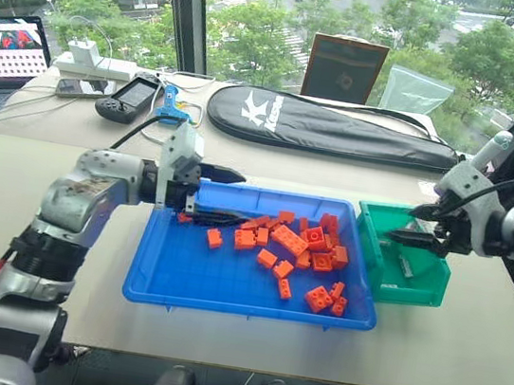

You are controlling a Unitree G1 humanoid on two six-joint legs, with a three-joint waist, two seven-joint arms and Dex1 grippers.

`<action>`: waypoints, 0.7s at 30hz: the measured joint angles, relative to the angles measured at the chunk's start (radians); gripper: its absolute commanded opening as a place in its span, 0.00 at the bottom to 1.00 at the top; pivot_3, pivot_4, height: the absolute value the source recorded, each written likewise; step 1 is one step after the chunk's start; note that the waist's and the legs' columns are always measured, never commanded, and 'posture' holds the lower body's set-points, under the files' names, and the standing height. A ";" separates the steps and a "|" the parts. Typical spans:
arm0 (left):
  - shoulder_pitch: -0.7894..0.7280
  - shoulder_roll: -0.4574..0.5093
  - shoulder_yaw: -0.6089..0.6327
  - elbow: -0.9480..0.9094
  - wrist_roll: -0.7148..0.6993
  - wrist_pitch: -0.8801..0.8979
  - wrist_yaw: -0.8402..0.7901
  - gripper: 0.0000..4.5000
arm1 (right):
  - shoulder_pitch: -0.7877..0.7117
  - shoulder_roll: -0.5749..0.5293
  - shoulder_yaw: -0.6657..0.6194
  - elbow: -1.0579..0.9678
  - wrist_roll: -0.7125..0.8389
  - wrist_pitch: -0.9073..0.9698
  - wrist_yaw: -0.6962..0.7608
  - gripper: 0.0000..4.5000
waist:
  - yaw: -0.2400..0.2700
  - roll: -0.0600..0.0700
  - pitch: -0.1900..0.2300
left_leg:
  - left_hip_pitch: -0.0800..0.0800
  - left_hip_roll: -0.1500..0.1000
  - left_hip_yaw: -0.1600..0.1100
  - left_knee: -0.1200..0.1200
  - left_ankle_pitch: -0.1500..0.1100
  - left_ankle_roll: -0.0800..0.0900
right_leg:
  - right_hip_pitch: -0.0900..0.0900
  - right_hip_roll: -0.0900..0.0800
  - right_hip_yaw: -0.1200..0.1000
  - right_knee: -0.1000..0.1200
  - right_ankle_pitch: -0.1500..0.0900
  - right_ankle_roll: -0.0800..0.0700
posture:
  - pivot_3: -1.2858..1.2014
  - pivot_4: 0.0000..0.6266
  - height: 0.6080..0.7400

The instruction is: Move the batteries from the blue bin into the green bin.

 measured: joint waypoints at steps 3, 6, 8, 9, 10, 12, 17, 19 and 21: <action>-0.003 0.011 -0.003 0.003 0.026 0.018 0.014 1.00 | 0.019 0.006 0.003 0.020 0.006 -0.013 -0.027 0.99 | 0.000 0.000 0.000 | 0.000 0.000 0.000 0.000 0.000 0.000 | 0.000 0.000 0.000 0.000 0.000 0.000 | 0.52 0.24 0.95; -0.002 0.010 -0.001 0.004 0.039 0.017 0.034 1.00 | 0.013 0.006 -0.003 0.021 0.026 -0.023 -0.045 0.99 | 0.003 0.000 0.000 | 0.000 0.000 0.000 0.000 0.000 0.000 | 0.000 0.000 0.000 0.000 0.000 0.000 | 0.52 0.24 0.95; -0.001 -0.001 0.037 0.014 0.057 -0.008 0.104 1.00 | 0.007 0.018 -0.069 0.033 0.050 -0.070 -0.097 0.99 | 0.007 0.000 0.000 | 0.000 -0.001 0.000 0.000 0.000 0.000 | 0.000 -0.001 0.000 0.000 0.000 0.000 | 0.52 0.24 0.95; -0.001 0.000 0.058 0.018 0.062 -0.012 0.127 1.00 | 0.003 0.018 -0.102 0.039 0.060 -0.086 -0.115 0.99 | 0.008 0.000 0.000 | 0.000 -0.001 0.000 0.000 0.000 0.000 | 0.000 -0.001 0.000 -0.001 0.000 0.000 | 0.52 0.24 0.95; -0.001 0.002 0.080 0.018 0.063 -0.003 0.153 1.00 | 0.003 0.018 -0.147 0.042 0.075 -0.100 -0.137 0.99 | 0.009 0.000 0.000 | 0.000 -0.001 -0.001 0.000 0.000 0.000 | 0.001 -0.001 0.000 -0.001 0.000 0.001 | 0.52 0.24 0.95; 0.009 0.025 0.111 0.018 0.063 0.017 0.185 1.00 | 0.006 0.020 -0.240 0.056 0.101 -0.137 -0.188 0.99 | 0.009 0.000 0.000 | 0.000 -0.001 -0.001 0.000 0.000 0.000 | 0.001 -0.001 -0.001 -0.002 0.000 0.001 | 0.52 0.24 0.95; 0.067 0.049 0.215 0.018 0.058 0.017 0.259 1.00 | 0.096 0.055 -0.466 0.082 0.229 -0.229 -0.192 0.99 | 0.010 0.000 0.000 | 0.000 -0.001 -0.001 0.000 0.000 0.001 | 0.003 -0.001 -0.001 -0.003 0.000 0.001 | 0.52 0.24 0.95; 0.111 0.072 0.268 0.012 0.051 0.023 0.282 1.00 | 0.168 0.069 -0.503 0.092 0.246 -0.267 -0.183 0.99 | 0.010 0.000 0.000 | 0.000 -0.001 -0.001 0.000 0.000 0.001 | 0.003 -0.001 -0.001 -0.003 0.000 0.001 | 0.52 0.24 0.95; 0.183 0.103 0.294 -0.002 0.056 0.023 0.293 1.00 | 0.212 0.107 -0.523 0.113 0.274 -0.279 -0.189 0.99 | 0.003 0.000 0.000 | 0.001 -0.001 0.000 0.000 0.000 0.000 | 0.003 -0.001 0.000 -0.003 0.001 0.001 | 0.52 0.24 0.95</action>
